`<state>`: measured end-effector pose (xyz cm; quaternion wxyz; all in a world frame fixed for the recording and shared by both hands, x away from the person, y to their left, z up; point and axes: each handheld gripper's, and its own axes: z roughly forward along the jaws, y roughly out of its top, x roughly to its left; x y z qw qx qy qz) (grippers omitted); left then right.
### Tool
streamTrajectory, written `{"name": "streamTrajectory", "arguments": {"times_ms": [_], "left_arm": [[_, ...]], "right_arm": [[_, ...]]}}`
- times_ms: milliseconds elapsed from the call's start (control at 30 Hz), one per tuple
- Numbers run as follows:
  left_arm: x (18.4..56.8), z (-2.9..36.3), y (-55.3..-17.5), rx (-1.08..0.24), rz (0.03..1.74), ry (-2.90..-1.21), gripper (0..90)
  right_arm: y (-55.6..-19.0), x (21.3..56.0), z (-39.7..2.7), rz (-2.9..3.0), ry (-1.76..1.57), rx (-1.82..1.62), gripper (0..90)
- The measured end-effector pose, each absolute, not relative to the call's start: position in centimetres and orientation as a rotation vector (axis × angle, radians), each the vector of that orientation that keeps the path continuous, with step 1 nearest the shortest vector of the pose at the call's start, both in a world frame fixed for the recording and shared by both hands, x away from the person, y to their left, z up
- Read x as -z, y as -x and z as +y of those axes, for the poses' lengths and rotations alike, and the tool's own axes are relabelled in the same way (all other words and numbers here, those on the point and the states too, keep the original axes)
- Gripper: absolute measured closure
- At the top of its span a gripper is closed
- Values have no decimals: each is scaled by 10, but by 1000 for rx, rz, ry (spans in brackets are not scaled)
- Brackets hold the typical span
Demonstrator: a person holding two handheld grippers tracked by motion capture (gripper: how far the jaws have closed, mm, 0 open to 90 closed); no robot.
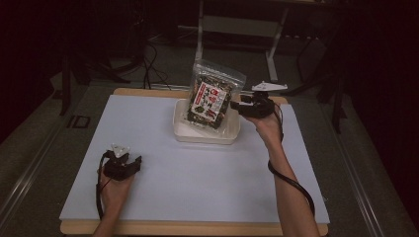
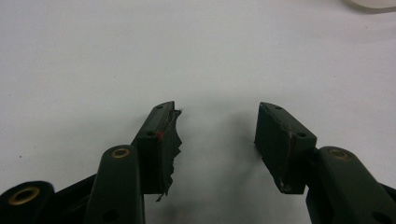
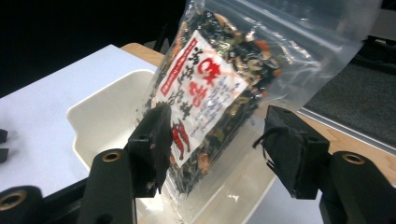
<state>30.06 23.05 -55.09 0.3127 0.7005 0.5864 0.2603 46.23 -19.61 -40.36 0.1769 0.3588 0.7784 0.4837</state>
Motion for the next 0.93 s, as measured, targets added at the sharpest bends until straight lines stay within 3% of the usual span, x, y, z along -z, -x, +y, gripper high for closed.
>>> {"name": "streamTrajectory", "arguments": {"times_ms": [533, 933], "left_arm": [[551, 231, -300, -687, 1551, -1836, 483], [551, 230, -300, -725, 1572, -1836, 443]], "right_arm": [[-430, 400, -200, 2300, -911, -1320, 416], [-386, 429, -219, 2357, -896, -1316, 401]]}}
